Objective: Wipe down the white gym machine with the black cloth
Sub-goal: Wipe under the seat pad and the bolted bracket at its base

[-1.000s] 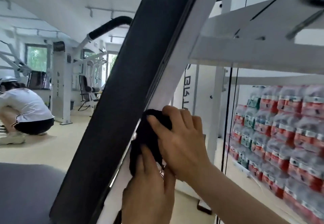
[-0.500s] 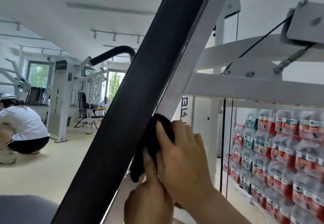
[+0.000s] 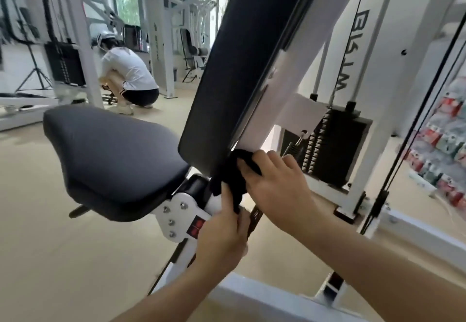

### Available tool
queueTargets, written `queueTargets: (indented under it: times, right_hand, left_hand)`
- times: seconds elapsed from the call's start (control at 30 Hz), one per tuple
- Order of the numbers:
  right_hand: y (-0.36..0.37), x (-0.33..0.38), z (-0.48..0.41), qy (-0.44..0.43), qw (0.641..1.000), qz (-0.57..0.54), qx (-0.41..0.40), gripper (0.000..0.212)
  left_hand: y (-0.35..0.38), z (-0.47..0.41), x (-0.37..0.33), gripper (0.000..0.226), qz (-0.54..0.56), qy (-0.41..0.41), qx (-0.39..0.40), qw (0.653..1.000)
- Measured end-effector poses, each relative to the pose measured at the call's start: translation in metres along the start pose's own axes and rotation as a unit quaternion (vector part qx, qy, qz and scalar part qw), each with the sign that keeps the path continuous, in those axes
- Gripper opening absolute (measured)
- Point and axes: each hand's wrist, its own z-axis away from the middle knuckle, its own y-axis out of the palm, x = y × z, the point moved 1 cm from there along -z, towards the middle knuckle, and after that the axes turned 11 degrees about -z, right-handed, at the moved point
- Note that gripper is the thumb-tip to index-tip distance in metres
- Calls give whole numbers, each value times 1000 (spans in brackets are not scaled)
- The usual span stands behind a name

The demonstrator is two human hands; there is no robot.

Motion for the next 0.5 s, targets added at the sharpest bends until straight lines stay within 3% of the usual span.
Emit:
queueTargets:
  times: [0.1, 0.3, 0.43, 0.5]
  right_hand:
    - [9, -4, 16, -35, 999, 11, 18, 44]
    - [54, 46, 35, -88, 993, -16, 76, 36]
    - [51, 43, 35, -81, 995, -10, 61, 26]
    - [49, 36, 34, -77, 997, -7, 32, 26]
  left_hand:
    - [7, 7, 16, 60, 47, -26, -24, 998]
    - [16, 14, 68, 13, 57, -68, -64, 994]
    - [7, 6, 67, 28, 32, -40, -108, 993]
    - [2, 5, 67, 22, -3, -26, -128, 991]
